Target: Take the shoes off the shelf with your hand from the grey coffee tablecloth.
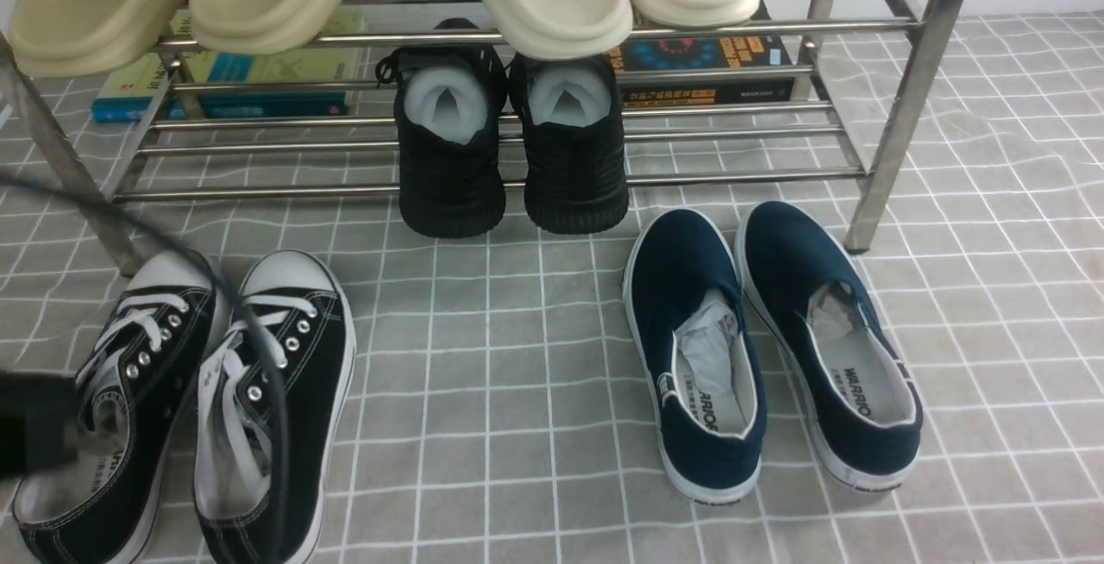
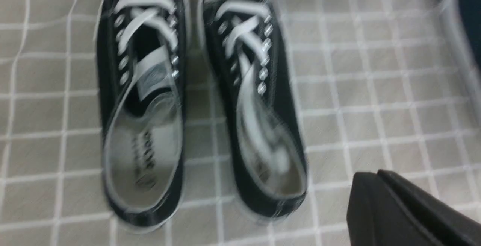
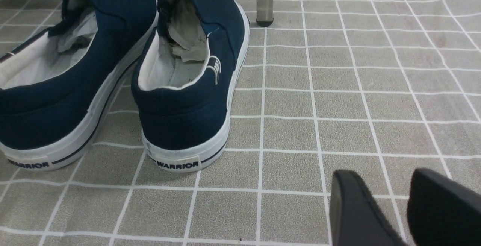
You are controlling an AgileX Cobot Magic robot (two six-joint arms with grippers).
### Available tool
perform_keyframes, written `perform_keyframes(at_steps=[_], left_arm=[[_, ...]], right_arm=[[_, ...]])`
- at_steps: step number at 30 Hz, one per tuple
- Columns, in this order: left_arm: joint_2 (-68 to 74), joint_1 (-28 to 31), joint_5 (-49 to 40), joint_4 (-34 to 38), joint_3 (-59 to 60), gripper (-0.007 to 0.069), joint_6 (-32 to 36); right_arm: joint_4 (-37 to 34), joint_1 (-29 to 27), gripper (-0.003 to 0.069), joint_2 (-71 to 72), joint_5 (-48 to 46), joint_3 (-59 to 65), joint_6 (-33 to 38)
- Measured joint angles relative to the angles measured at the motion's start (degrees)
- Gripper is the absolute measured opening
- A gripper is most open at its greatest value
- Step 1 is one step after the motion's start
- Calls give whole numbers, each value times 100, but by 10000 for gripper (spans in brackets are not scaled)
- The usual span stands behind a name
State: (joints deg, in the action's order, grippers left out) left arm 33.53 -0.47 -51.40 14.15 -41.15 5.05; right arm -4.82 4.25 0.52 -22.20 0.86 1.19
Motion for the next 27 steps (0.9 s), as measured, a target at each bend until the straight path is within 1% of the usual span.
perform_keyframes(at_steps=[3,5,8,13,19,21,23,25,26,27], left_arm=[[-922,0,982,311,925,1,13],[-1369,0,1397,372,1374,1,17],[-1982,0,1776,300,1952,1,17],[-2336,0,2335,199,2537,4,17],[-2353,0,2490,157,2885,9,17],[-2409,0,2544,-8,3078,12,-12],[-2543,6,2544,-267,3249,13,-190],[-2774,6,2544,-729,3423,15,-505],[-2797,6,2543,-778,3440,15,-552],[-3020,6,2551,-1185,3607,17,-830]], right_arm=[[0,0,239,0,0,0,0],[0,0,239,0,0,0,0],[0,0,239,0,0,0,0],[0,0,239,0,0,0,0],[0,0,239,0,-2,0,0],[0,0,239,0,-2,0,0],[0,0,239,0,-2,0,0],[0,0,239,0,-2,0,0],[0,0,239,0,-2,0,0],[0,0,239,0,-2,0,0]])
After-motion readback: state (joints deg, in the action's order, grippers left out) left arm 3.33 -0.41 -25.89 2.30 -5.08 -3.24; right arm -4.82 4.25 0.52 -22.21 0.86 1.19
